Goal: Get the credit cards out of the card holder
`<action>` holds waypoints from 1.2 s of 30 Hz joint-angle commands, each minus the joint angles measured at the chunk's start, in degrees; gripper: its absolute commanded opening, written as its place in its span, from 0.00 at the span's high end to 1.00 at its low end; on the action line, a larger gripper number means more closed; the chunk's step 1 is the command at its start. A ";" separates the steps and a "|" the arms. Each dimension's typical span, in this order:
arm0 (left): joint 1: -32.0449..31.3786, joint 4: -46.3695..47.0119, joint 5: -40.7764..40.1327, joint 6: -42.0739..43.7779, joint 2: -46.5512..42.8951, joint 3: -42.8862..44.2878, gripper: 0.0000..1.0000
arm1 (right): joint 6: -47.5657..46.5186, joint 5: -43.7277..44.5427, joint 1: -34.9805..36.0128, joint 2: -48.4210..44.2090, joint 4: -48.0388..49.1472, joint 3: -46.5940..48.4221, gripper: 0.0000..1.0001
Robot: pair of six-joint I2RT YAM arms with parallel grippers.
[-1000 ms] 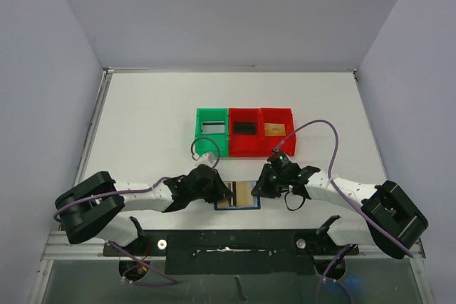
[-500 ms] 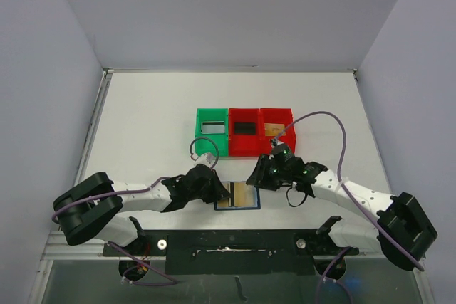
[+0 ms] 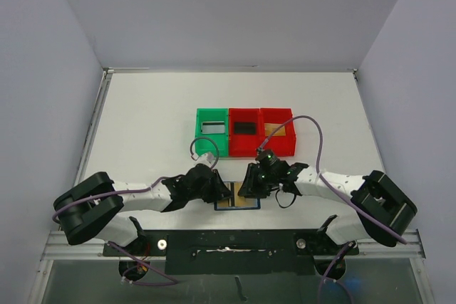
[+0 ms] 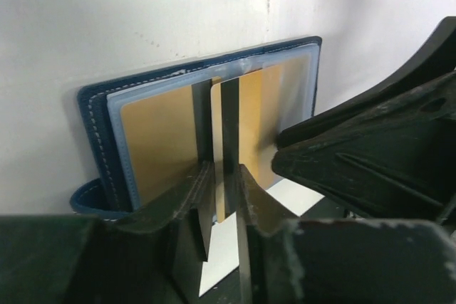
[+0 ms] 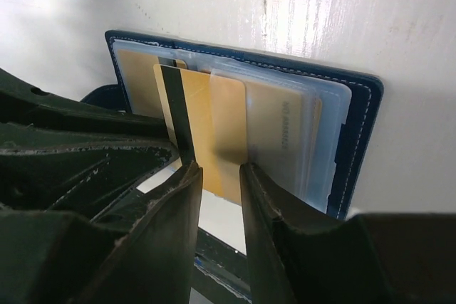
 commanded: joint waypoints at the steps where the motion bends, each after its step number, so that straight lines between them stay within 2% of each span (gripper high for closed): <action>1: 0.11 3.74 1.01 -0.73 0.64 -0.64 0.77 | 1.99 2.00 0.48 1.22 0.90 -2.82 0.69; 4: 0.11 6.64 1.74 -2.22 1.00 -1.99 0.74 | 3.27 1.54 0.39 1.16 3.02 -4.25 0.70; 10: 0.11 14.65 3.45 -5.26 2.56 -4.57 0.73 | 4.46 1.14 0.41 1.28 5.12 -6.00 0.70; 15: 0.03 18.54 3.97 -6.56 3.91 -5.27 0.77 | 4.70 1.38 0.23 1.09 5.09 -6.31 0.71; 20: 0.02 13.97 2.53 -5.69 1.81 -4.78 0.86 | 4.31 2.55 -0.16 0.29 3.26 -5.76 0.71; 22: 0.02 10.49 1.68 -4.56 0.32 -3.90 1.00 | 3.85 3.40 -0.36 -0.02 1.96 -5.11 0.71; 28: 0.19 3.51 -0.02 -2.66 -6.17 -3.25 1.00 | -1.80 4.96 -0.60 -3.47 -0.35 -0.82 0.69; 30: 0.27 1.26 0.10 -1.72 -8.45 -2.91 1.00 | -4.29 7.73 0.37 -6.66 -1.34 0.87 0.65; 32: 0.37 -2.94 -0.07 -0.37 -11.00 -1.91 1.00 | -6.60 9.25 0.75 -10.59 -1.62 1.99 0.57; 34: 0.67 -6.44 -0.06 1.36 -13.72 -1.25 1.00 | -8.65 10.22 0.68 -14.54 -1.94 3.09 0.41; 35: 0.76 -7.44 -0.10 1.83 -15.21 -1.33 1.00 | -9.26 11.57 0.66 -16.96 -2.21 3.45 0.27; 36: 0.93 -7.99 -0.16 2.12 -16.58 -1.62 1.00 | -9.80 12.46 0.59 -18.59 -2.15 3.61 0.20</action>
